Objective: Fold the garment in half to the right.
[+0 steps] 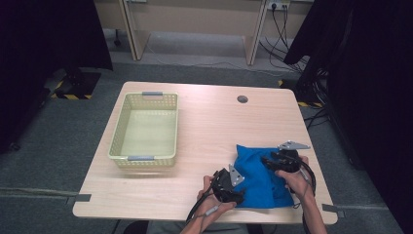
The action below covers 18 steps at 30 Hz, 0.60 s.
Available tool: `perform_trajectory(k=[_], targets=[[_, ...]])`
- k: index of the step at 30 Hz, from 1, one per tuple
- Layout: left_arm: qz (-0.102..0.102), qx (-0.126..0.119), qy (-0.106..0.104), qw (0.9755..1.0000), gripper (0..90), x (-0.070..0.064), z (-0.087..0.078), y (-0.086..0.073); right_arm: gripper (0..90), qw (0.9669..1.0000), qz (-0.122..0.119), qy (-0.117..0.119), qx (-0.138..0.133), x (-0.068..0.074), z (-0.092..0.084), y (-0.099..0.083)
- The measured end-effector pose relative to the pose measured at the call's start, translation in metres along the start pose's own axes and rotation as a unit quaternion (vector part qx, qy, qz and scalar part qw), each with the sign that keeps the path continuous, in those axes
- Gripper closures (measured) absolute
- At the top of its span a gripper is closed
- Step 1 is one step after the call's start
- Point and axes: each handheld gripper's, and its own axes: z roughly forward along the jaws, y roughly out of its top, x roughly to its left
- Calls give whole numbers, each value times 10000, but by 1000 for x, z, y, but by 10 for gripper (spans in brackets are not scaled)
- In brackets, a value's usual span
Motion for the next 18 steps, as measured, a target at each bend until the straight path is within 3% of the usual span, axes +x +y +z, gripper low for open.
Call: perform_trajectory(k=[2,4,8,18], targets=[[-39,21,5,10000,300,2,-2,-2,503,10000,-45,-32,9,1,2,0],[51,91,68,9999,299,6,-5,-4,499,9999,-115,-69,31,4,4,2],[-30,114,92,9999,293,15,-12,-11,496,9997,-227,-41,54,13,11,7],[-265,129,426,9987,292,52,-35,-33,486,9986,-502,103,123,42,28,21]])
